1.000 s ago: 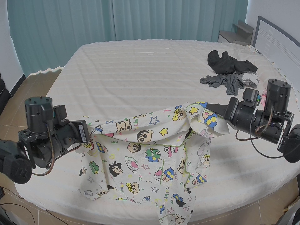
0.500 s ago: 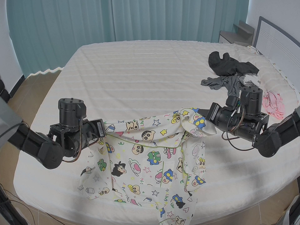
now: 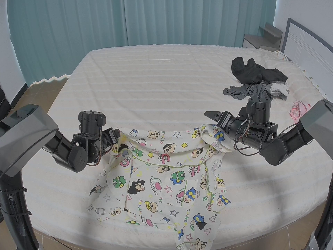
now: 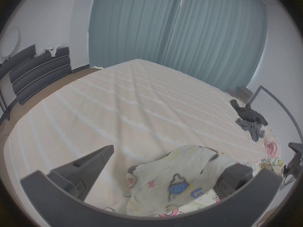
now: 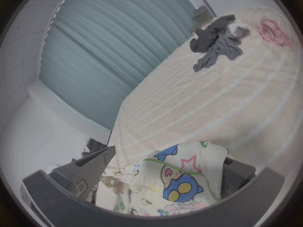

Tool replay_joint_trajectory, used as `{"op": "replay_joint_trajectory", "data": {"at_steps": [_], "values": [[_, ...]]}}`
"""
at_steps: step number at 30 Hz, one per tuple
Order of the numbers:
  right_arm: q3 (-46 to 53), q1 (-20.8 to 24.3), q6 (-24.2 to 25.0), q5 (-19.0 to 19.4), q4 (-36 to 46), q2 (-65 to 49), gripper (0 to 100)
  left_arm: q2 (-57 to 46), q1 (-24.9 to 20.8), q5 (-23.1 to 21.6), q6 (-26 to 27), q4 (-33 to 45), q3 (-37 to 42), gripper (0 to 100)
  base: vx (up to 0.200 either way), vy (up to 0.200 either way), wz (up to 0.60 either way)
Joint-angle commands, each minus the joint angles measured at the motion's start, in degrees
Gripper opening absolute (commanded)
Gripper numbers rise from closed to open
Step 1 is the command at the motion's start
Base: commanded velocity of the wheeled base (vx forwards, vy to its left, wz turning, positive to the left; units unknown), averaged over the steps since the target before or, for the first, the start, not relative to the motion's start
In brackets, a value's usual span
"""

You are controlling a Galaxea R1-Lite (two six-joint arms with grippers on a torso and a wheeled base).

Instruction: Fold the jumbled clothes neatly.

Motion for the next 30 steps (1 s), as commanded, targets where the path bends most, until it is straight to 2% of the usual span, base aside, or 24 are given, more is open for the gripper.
{"op": "replay_joint_trajectory", "data": {"at_steps": [1,3,4,5,8,12,14,15,19,21,22,24,27,30], "values": [[-7.2,-1.0,9.8,-0.7,-0.4,5.6,100,6.3,4.3,0.0,-3.8,0.0,-6.2,100,0.0,0.0,0.0],[-9.2,-1.7,13.1,-0.7,-0.4,5.6,100,6.4,5.6,0.0,-6.2,0.0,-8.2,100,0.0,0.0,0.0],[-9.2,-1.7,13.1,-0.7,-0.4,5.6,100,6.4,5.6,0.0,-6.2,0.0,-8.2,100,0.0,0.0,0.0],[-11.3,-2.6,16.1,-0.7,0.3,5.7,100,6.4,7.0,0.0,-7.7,0.0,-10.0,100,0.0,0.0,0.0],[-12.8,-3.2,18.0,-0.7,1.0,6.0,100,6.4,8.0,0.0,-7.7,0.0,-11.3,100,0.0,0.0,0.0],[-16.3,-4.8,21.4,-2.2,7.6,7.0,100,8.1,10.9,-0.1,-7.6,0.5,-17.2,100,0.0,0.0,0.0],[-16.7,-5.2,21.8,-2.1,9.3,7.3,100,8.5,11.3,-0.3,-7.4,1.3,-18.5,100,0.0,0.0,0.0],[-16.8,-5.3,21.6,-1.7,13.5,7.3,100,9.0,11.5,-0.7,-6.9,4.4,-20.8,100,0.0,0.0,0.0],[-18.1,-5.2,21.5,-1.6,20.0,7.4,100,9.4,11.7,-0.6,-6.7,10.1,-26.5,100,0.0,0.0,0.0],[-18.1,-5.2,21.2,-1.7,21.5,7.4,100,9.4,11.7,-0.5,-6.7,10.3,-26.6,100,0.0,0.0,0.0],[-18.2,-5.3,19.7,-1.7,25.0,7.4,100,9.3,11.7,-0.3,-6.7,10.6,-26.1,100,0.0,0.0,0.0],[-18.8,-5.9,17.2,-2.1,27.0,7.4,100,8.6,11.8,-0.4,-6.7,10.6,-23.3,100,0.0,0.0,0.0],[-18.9,-7.2,17.1,-3.2,25.1,7.3,100,5.2,12.2,-2.0,-6.8,10.6,-17.5,100,0.0,0.0,0.0],[-18.0,-7.9,17.1,-3.6,19.2,6.6,100,1.0,12.4,-6.8,-7.1,10.2,-10.6,100,0.0,0.0,0.0]]}}
